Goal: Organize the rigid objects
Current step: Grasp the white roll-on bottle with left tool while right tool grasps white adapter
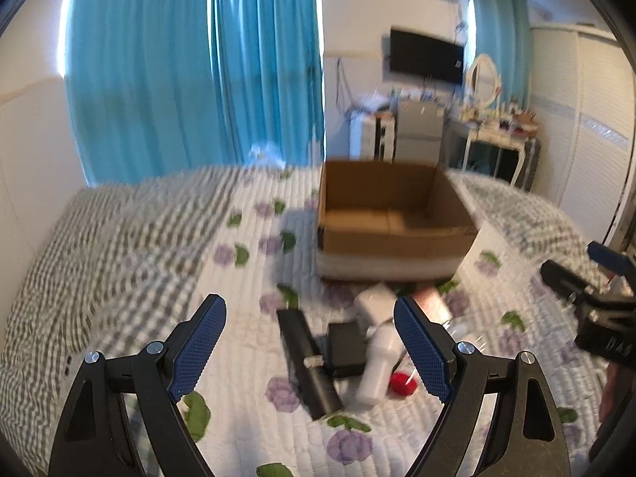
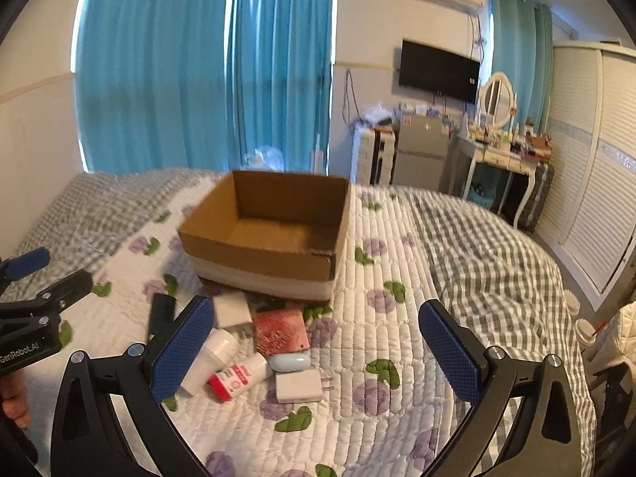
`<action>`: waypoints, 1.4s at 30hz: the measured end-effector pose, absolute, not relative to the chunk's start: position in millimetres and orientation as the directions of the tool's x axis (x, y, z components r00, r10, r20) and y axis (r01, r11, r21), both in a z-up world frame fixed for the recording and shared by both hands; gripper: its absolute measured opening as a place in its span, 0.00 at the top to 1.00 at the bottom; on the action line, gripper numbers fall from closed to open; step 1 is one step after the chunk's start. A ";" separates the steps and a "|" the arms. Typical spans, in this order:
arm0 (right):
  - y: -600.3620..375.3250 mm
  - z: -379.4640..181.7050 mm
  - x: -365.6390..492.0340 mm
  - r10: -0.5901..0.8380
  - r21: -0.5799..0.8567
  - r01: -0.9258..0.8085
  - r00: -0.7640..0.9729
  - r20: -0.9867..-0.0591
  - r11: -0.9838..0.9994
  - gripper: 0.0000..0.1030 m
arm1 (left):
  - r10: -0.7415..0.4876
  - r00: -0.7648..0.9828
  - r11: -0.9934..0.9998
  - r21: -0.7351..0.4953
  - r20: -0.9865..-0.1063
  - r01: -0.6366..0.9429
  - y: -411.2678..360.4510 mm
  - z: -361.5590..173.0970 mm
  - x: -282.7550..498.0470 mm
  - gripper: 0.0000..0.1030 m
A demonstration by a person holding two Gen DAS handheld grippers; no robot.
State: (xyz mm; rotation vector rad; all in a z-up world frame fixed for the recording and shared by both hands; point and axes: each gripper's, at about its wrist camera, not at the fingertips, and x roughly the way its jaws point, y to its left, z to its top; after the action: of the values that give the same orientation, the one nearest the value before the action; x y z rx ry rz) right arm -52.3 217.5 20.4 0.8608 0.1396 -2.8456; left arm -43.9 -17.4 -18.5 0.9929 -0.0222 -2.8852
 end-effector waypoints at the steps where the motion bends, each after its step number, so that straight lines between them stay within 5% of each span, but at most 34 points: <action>1: 217.9 12.4 -61.7 -0.124 -0.043 0.183 -0.804 -0.581 -0.982 0.00 | -0.092 -0.766 -0.996 0.047 -0.636 0.080 -17.9 -28.9 -49.7 0.14; 6: 218.2 -37.6 -99.6 -0.138 -0.015 0.209 -0.695 -0.706 -0.978 0.00 | -0.114 -0.618 -0.993 0.073 -0.778 0.091 -17.3 -95.5 -76.5 0.14; 13: 212.3 -105.4 -127.1 -0.158 0.013 0.263 -0.540 -0.826 -0.965 0.02 | -0.096 -0.546 -0.995 0.060 -0.832 0.084 -17.8 -127.2 -77.3 0.14; 16: 204.5 -121.9 -128.6 -0.151 0.000 0.290 -0.498 -0.854 -0.957 0.07 | -0.081 -0.544 -0.996 0.056 -0.835 0.062 -10.4 -127.1 -78.5 0.14; 21: 203.7 -139.0 -130.8 -0.167 0.030 0.307 -0.431 -0.887 -0.951 0.47 | -0.061 -0.545 -0.997 0.077 -0.836 -0.007 10.8 -127.4 -82.0 0.15; 29: 222.2 -128.7 -120.9 -0.192 0.065 0.286 -0.444 -0.875 -0.956 0.49 | 0.021 -0.510 -0.997 0.022 -0.860 -0.078 33.4 -132.9 -86.1 0.17; 31: 226.2 -124.9 -120.8 -0.204 0.080 0.280 -0.448 -0.871 -0.957 0.49 | 0.000 -0.500 -0.995 0.051 -0.866 -0.088 35.8 -139.0 -93.4 0.26; 32: 226.4 -123.7 -121.2 -0.211 0.088 0.280 -0.450 -0.868 -0.956 0.50 | -0.022 -0.490 -0.994 0.072 -0.871 -0.084 36.3 -142.8 -97.9 0.47; 33: 226.0 -122.6 -122.2 -0.216 0.093 0.280 -0.449 -0.867 -0.956 0.50 | -0.009 -0.467 -0.994 0.059 -0.884 -0.092 35.8 -147.4 -103.4 0.55; 42: 225.6 -122.2 -121.3 -0.223 0.099 0.286 -0.445 -0.867 -0.953 0.50 | 0.038 -0.383 -0.987 0.026 -0.923 -0.159 59.5 -166.5 -123.1 0.55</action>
State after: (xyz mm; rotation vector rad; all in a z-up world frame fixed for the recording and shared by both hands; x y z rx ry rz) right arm -121.3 225.6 -122.2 1.4515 0.0882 -2.4404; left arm -123.1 59.5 -166.5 1.8043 -0.1797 -2.7094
